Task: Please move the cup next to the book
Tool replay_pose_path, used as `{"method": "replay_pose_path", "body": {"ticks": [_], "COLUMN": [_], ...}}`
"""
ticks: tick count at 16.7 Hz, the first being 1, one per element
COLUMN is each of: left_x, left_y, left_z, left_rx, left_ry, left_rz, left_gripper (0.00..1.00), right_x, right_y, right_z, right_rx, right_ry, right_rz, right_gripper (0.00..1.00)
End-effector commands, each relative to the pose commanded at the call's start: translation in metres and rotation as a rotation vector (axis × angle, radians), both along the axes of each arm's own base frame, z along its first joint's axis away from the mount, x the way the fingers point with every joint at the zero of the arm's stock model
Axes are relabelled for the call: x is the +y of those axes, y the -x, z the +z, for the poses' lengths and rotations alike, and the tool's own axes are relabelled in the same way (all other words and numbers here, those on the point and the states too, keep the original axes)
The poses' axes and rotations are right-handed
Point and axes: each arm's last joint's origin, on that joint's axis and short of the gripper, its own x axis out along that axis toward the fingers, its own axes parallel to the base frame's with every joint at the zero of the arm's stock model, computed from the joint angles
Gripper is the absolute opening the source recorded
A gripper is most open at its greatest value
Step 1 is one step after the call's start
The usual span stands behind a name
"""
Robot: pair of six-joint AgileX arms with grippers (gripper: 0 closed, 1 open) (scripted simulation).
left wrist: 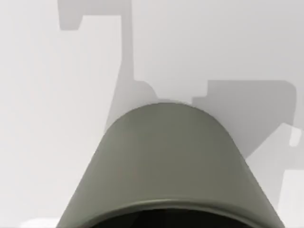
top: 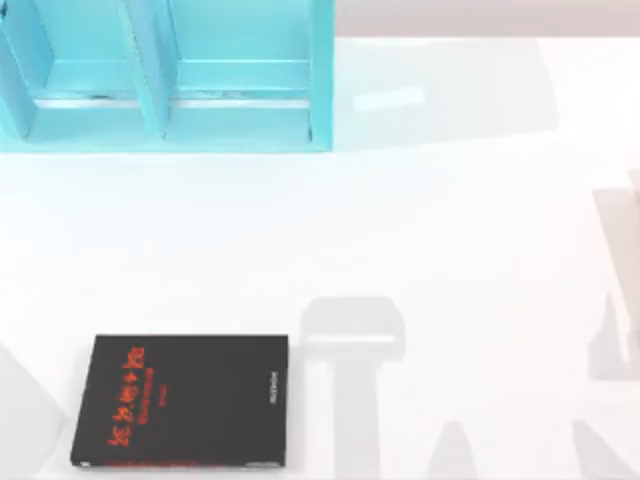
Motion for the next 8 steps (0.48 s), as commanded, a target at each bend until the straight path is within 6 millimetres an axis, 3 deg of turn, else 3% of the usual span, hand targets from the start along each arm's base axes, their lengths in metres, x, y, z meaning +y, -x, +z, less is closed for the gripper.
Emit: {"method": "replay_pose_path", "body": {"ticks": [6,8], "left_x": [0.0,0.0], "left_y": [0.0,0.0], "left_z": [0.0,0.0], "left_rx": [0.0,0.0], "left_ry": [0.0,0.0], "left_rz": [0.0,0.0], "left_gripper": [0.02,0.0], "right_x": [0.0,0.0], "right_y": [0.0,0.0], "right_z": [0.0,0.0], "right_rx": [0.0,0.0], "right_ry": [0.0,0.0], "right_rz": [0.0,0.0], "right_gripper": [1.0,1.0]}}
